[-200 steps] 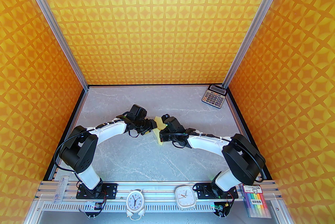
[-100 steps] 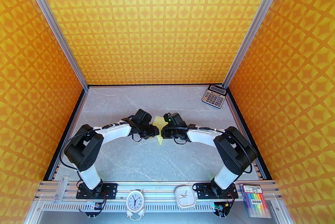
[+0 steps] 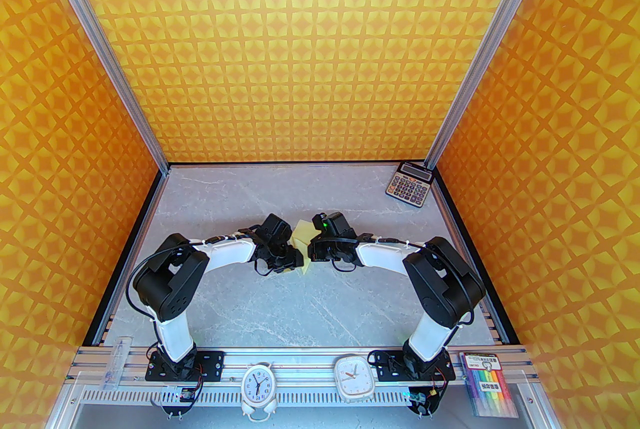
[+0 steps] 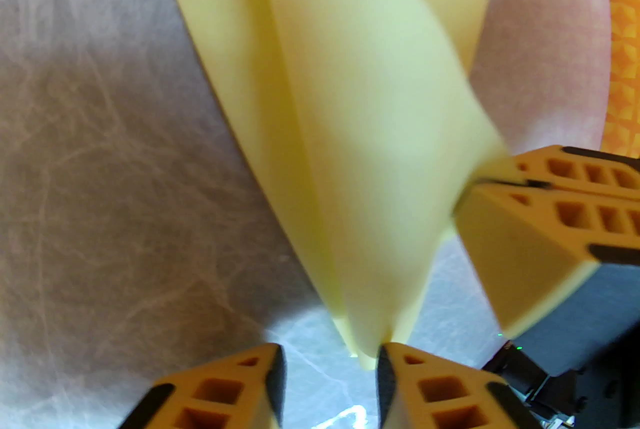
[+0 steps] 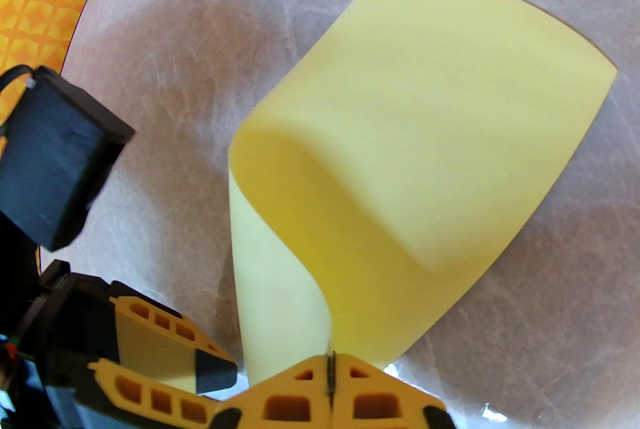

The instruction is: Fold a paper plane with a square sheet of paper (fold left side to right side)

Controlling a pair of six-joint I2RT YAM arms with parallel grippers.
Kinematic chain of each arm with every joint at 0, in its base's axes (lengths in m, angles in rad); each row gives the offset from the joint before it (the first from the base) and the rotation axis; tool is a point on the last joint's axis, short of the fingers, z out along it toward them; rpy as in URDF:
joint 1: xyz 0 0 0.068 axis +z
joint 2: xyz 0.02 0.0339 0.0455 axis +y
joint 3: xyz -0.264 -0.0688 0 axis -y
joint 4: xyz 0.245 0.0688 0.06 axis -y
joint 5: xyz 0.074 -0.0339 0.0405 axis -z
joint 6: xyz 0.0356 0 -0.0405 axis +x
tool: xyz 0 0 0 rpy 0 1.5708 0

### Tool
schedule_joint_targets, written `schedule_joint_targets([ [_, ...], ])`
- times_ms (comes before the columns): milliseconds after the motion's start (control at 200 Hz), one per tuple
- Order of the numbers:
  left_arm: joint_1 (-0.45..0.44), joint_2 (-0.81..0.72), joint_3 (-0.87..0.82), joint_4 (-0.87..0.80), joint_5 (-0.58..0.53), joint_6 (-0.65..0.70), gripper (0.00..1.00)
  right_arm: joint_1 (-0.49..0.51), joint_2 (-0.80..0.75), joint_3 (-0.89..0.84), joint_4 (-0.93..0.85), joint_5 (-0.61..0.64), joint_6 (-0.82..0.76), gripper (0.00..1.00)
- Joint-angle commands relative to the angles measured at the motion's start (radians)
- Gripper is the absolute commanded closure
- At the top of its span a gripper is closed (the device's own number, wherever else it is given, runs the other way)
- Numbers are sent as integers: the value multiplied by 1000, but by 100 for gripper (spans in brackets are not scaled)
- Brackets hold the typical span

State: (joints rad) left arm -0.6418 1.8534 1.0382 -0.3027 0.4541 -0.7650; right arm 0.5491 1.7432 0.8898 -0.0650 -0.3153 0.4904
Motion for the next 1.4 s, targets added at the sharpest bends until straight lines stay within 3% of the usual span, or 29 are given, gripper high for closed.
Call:
schedule_joint_targets([
  [0, -4, 27, 24, -22, -6, 26, 64, -10, 12, 29, -11, -14, -21, 100],
  [545, -2, 21, 42, -10, -3, 30, 59, -23, 51, 54, -31, -13, -37, 100],
  [1390, 2, 47, 65, -7, -3, 23, 59, -39, 92, 82, -61, 7, -63, 100],
])
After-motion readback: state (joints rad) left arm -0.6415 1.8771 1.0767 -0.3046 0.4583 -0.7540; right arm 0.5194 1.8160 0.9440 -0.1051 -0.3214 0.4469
